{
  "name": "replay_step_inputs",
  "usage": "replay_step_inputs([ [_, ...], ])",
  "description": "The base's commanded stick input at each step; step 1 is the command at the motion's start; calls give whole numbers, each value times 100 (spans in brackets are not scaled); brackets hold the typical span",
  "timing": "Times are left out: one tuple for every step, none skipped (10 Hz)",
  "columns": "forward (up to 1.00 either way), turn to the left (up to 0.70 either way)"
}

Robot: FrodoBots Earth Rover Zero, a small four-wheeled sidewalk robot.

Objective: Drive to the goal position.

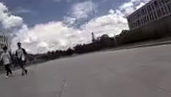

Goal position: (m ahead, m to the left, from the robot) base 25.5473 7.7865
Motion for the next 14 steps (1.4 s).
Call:
replay_step_inputs([
  [70, 11],
  [70, 14],
  [70, 11],
  [70, 5],
  [70, 4],
  [70, 0],
  [70, 0],
  [70, 0],
  [70, 0],
  [70, 0],
  [70, 0],
  [70, 0],
  [70, 0],
  [70, 0],
])
